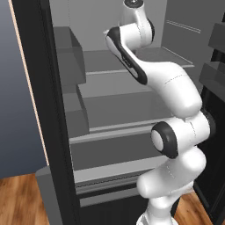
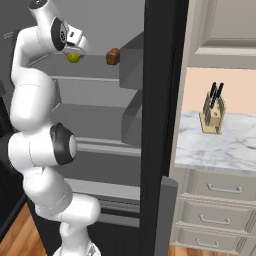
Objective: Pick up the apple and pear from the fridge and place one fruit on each plate on the dining counter.
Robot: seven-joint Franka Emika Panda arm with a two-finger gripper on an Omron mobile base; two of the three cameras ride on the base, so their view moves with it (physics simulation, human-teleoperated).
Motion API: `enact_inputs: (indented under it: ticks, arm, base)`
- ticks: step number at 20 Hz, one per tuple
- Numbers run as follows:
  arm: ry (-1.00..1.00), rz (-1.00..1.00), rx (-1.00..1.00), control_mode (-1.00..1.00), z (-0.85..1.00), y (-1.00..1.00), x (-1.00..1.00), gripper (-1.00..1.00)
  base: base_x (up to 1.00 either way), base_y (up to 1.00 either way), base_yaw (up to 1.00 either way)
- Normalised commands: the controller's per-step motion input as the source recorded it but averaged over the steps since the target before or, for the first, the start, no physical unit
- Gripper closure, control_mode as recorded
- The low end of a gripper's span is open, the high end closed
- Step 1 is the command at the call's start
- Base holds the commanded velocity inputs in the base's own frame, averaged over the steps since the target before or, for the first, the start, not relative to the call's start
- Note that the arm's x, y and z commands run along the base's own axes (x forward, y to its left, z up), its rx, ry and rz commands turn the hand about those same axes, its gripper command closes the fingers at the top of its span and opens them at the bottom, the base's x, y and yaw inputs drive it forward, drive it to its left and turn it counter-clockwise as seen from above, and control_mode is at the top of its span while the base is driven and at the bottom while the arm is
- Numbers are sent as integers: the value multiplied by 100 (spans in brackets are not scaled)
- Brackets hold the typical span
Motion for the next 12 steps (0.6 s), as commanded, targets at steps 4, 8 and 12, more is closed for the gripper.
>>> enact_inputs:
  ticks: [4, 8, 12]
  arm:
    - [-1, 0, 2, -100, 37, -13, -100, 100]
    - [0, 0, 1, -100, -1, -3, -100, 100]
    - [3, 0, 0, -100, -32, -1, -100, 100]
  base:
    - [0, 0, 0]
    - [0, 0, 0]
    - [0, 0, 0]
